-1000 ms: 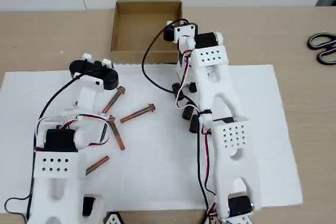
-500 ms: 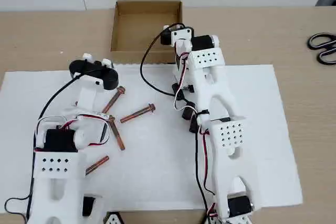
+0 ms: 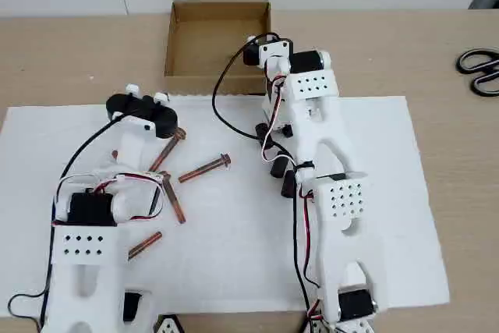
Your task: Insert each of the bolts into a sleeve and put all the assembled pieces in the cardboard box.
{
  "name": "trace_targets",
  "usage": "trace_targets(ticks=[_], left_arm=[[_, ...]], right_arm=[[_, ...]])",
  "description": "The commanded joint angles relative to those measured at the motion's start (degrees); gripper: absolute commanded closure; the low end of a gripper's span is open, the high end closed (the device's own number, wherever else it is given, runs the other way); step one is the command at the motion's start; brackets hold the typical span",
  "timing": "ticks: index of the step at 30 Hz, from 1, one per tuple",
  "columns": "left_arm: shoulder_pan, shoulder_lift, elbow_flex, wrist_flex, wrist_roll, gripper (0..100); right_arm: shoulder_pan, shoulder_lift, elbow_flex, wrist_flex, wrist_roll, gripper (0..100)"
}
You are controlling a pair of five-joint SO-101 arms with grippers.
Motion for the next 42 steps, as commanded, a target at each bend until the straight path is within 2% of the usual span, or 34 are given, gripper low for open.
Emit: trace_targets(ticks=[1, 4, 7, 15, 18, 23, 27, 34, 38, 42], left_arm=[[0.2, 0.1, -3.6, 2.2, -1.3, 99], [0.2, 0.3, -8.0, 4.0, -2.5, 98], [0.4, 2.4, -13.1, 4.7, -3.1, 94], [1.6, 27.1, -28.1, 3.9, -3.5, 92], [4.4, 37.5, -34.1, 6.0, -6.7, 93], [10.6, 51.3, -41.9, 7.6, -7.1, 93], [14.2, 59.1, -47.2, 7.6, -9.2, 99], [15.6, 65.9, -53.4, 7.7, -10.1, 98], [15.6, 67.2, -53.9, 7.7, -10.6, 89], [15.4, 67.7, -53.9, 7.6, -10.8, 89]], right_arm=[[0.0, -11.7, 0.4, 1.2, 0.2, 99.5], [0.2, -19.2, 4.9, 1.3, 0.2, 99.5], [2.2, -27.0, 12.7, 1.3, 0.3, 99.5], [11.4, -40.3, 36.9, 1.2, 0.3, 99.5], [15.1, -43.7, 43.3, 1.0, 0.3, 99.5], [17.9, -47.9, 52.3, 0.8, 0.4, 99.5], [18.2, -51.1, 57.2, 0.7, 0.2, 99.5], [18.2, -56.1, 61.9, 0.7, 0.5, 99.5], [18.2, -57.2, 63.9, 0.7, 0.5, 99.4], [18.2, -57.2, 64.4, 0.7, 0.2, 99.3]])
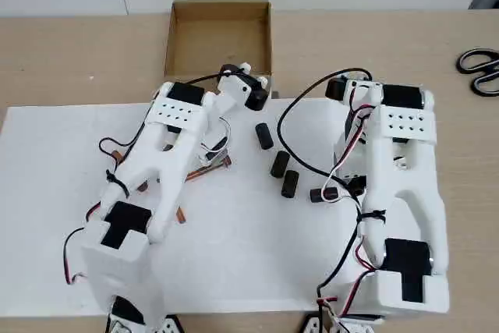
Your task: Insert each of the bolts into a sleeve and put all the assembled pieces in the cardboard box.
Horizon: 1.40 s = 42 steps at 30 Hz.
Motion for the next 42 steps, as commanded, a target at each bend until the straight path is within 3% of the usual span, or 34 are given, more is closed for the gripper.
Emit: trace_targets(ticks=[1, 13, 24, 42], left_arm=[[0.2, -0.2, -2.2, 0.1, -0.5, 89], [-0.7, -0.9, -2.6, -0.4, -3.1, 89], [0.5, -0.8, -20.4, 18.2, -3.2, 91], [4.1, -0.2, -10.9, 18.9, -7.3, 91]], right_arm=[[0.6, -3.1, -0.3, 0.1, 0.1, 99.3], [0.5, -3.0, -0.3, 0.1, 0.1, 99.3], [0.5, -2.9, -0.3, -0.3, 0.1, 99.3], [0.6, -2.9, -0.3, -0.2, 0.1, 99.3]])
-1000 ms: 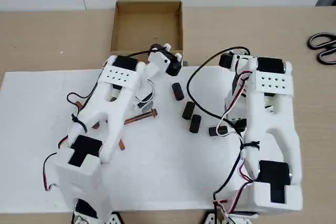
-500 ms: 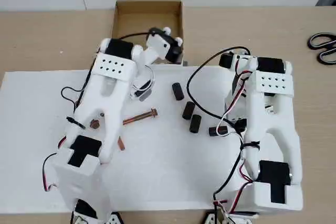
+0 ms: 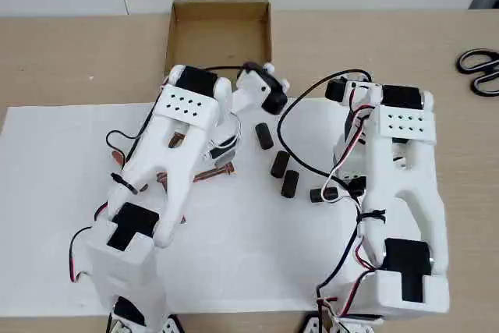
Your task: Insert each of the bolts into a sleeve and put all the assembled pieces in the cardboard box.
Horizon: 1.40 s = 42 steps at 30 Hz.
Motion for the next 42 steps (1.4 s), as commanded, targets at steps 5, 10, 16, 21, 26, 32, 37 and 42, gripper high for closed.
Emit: trace_targets(ticks=[5, 10, 16, 21, 26, 32, 37, 42], left_arm=[[0.0, -0.3, 5.1, -2.4, -0.9, 91], [0.2, -0.3, 7.6, -7.4, -0.9, 91], [0.2, -0.2, 10.6, -11.5, -0.9, 89], [0.2, -0.2, 14.2, -15.1, -0.9, 88], [0.2, -0.1, 17.3, -19.0, -0.9, 89], [0.3, 4.7, 17.2, -21.6, -1.0, 96], [0.5, 4.0, 17.2, -20.1, -1.0, 100], [0.9, -2.9, 17.2, -20.0, -0.9, 100]], right_arm=[[0.5, -2.9, -0.4, -0.3, 0.0, 99.3], [0.3, -2.9, -0.3, -0.9, 0.0, 99.3], [0.2, -2.9, -0.3, -0.9, 0.0, 99.3], [0.2, -2.9, -0.3, -0.8, 0.0, 99.3], [0.2, -2.9, -0.3, -0.8, 0.0, 99.3], [0.1, -2.9, -0.3, -0.8, 0.0, 99.3], [0.0, -3.5, -0.4, -0.5, 0.0, 99.3], [0.0, -4.1, -0.7, -0.5, 0.0, 99.3]])
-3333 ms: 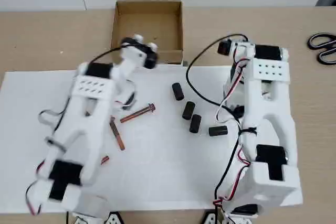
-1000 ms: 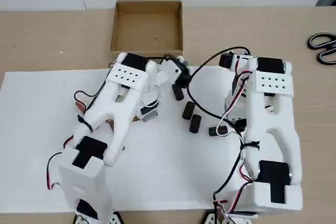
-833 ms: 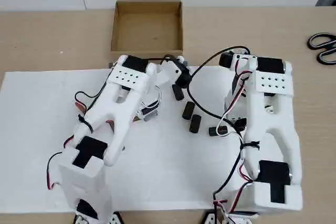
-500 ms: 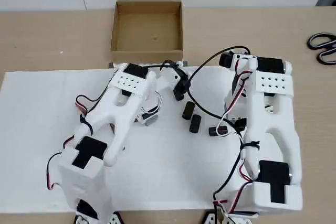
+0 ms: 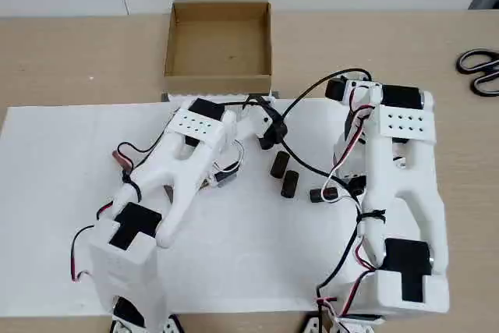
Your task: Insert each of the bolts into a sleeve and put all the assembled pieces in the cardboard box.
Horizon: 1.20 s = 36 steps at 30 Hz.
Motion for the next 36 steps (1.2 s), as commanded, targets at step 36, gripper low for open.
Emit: trace_targets(ticks=[36], left_arm=[[-0.2, -61.5, 30.6, -18.0, 60.2, 99]], right_arm=[[-13.9, -72.5, 39.6, -18.1, -7.3, 99.5]])
